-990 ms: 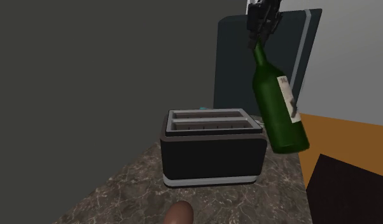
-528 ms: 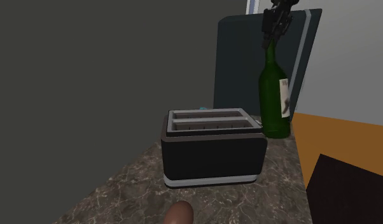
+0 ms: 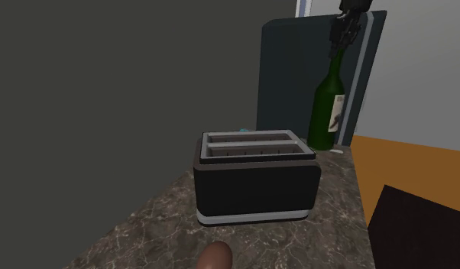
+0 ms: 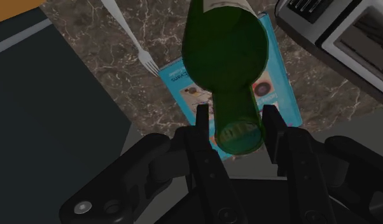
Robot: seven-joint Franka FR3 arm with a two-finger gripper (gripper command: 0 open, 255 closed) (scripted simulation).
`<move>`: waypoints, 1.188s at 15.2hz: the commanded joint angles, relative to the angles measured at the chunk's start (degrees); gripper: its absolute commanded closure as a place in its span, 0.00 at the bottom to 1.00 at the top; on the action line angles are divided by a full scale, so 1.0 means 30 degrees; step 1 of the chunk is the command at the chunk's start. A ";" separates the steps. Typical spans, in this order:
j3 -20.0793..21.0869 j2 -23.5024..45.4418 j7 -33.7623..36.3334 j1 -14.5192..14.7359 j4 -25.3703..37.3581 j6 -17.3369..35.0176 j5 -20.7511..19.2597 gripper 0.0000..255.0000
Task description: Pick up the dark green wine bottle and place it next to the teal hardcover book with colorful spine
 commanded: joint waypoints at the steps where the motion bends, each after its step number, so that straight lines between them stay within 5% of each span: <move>1: -0.0726 0.0376 -0.1055 -0.0337 0.0452 -0.0120 -0.0061 1.00; 6: -0.2207 0.1769 -0.3230 -0.1010 0.1915 -0.0339 0.0020 1.00; 18: -0.2263 0.1799 -0.3490 -0.1039 -0.1134 0.2730 0.0083 1.00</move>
